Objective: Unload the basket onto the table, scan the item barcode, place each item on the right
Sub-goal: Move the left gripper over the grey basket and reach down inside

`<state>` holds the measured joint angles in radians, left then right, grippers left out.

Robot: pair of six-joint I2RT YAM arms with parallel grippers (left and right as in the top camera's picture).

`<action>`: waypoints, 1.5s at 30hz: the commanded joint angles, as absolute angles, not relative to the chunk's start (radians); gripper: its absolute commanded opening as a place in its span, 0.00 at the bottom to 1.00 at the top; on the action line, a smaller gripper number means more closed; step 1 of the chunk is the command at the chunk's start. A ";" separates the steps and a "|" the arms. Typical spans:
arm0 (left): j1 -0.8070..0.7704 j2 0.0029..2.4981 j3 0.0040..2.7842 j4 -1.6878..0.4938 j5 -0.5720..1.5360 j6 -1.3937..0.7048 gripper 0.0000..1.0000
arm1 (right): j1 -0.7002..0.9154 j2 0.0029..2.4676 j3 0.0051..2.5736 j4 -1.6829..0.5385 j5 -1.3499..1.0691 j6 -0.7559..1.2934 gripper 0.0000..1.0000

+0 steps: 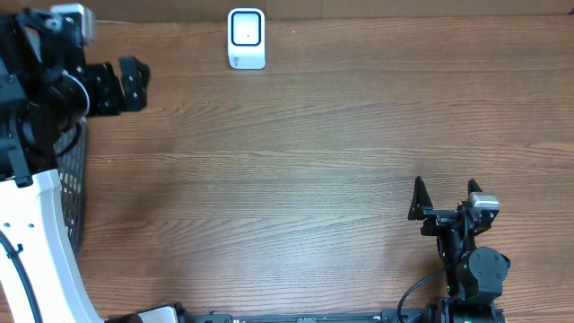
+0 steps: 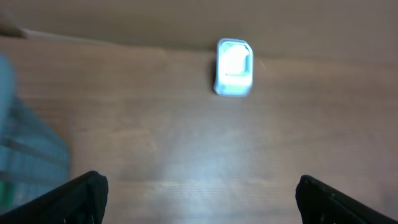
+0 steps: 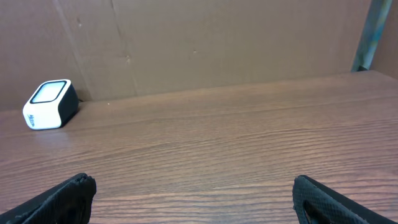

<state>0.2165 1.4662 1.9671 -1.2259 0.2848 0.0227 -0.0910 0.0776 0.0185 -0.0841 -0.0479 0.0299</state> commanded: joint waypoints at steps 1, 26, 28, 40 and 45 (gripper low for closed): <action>0.244 1.472 2.068 -1.193 0.154 -0.062 1.00 | -0.095 0.072 0.009 -0.081 -0.045 0.030 1.00; 0.811 1.805 2.273 -1.239 0.092 -0.172 1.00 | -0.095 0.072 0.009 -0.081 -0.045 0.030 1.00; 0.811 1.825 2.273 -1.242 0.088 -0.162 1.00 | -0.095 0.072 0.009 -0.081 -0.045 0.030 1.00; 0.811 1.913 2.270 -1.242 0.085 -0.157 1.00 | -0.095 0.072 0.008 -0.081 -0.045 0.030 1.00; 0.811 1.942 2.251 -1.241 0.077 -0.143 1.00 | -0.095 0.072 0.009 -0.081 -0.045 0.030 1.00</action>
